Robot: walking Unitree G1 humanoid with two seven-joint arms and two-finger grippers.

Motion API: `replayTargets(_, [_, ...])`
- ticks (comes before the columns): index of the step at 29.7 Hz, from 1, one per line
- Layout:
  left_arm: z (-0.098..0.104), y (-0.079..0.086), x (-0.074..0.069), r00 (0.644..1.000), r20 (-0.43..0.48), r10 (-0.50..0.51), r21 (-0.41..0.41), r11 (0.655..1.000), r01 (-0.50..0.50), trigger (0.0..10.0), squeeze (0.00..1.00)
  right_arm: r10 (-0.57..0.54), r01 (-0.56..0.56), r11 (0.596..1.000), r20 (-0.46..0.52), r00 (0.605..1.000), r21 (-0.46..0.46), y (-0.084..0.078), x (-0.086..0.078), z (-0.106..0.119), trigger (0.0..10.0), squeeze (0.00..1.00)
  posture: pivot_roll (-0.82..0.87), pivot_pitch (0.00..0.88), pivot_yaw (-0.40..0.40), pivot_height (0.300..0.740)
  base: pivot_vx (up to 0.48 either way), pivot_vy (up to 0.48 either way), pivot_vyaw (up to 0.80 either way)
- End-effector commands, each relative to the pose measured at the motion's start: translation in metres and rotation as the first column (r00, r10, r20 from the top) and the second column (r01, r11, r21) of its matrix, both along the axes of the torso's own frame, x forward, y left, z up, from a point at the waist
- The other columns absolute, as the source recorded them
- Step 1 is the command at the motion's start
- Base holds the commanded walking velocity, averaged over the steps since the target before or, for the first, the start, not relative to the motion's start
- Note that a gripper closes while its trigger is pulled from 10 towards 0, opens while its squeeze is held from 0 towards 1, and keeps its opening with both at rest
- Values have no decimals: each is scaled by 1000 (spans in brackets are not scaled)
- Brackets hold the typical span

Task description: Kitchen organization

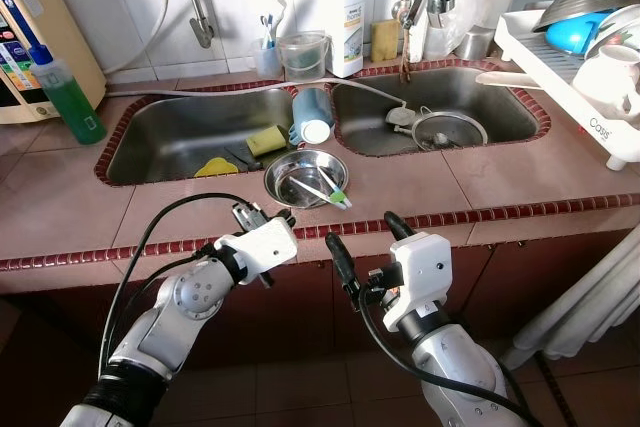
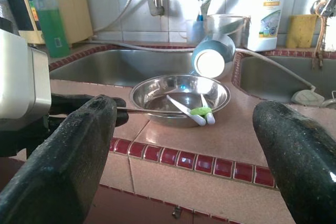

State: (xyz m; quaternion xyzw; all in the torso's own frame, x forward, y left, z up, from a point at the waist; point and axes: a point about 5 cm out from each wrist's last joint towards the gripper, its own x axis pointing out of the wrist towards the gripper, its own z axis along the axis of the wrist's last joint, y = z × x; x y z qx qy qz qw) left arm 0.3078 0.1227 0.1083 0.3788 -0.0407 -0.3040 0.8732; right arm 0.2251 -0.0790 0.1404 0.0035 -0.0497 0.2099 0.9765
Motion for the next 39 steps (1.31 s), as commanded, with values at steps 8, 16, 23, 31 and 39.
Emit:
replayTargets(8, [-13,4,5,998,-18,57,54,997,-56,10000,0,-3,2,1000,12,1000,13,2,0,4,10000,0,-250,27,109,740,0,0,0])
replayTargets(16, [-14,13,9,994,-54,98,11,995,-97,10000,278,-4,4,1000,12,1000,11,2,0,4,10000,0,-256,31,107,740,0,0,0])
replayTargets(23, [-16,15,9,991,-79,107,-2,994,-107,10000,1000,2,-2,1000,10,1000,12,2,0,4,10000,0,-252,32,105,740,0,0,0])
replayTargets(31, [-16,15,9,992,-70,104,15,995,-103,10000,1000,1,-1,1000,10,1000,11,2,-1,4,10000,0,-253,31,104,740,0,0,0])
replayTargets(39, [-14,14,9,994,-50,102,25,995,-101,10000,0,3,-3,1000,8,1000,12,2,-1,4,10000,0,-252,32,103,740,0,0,0])
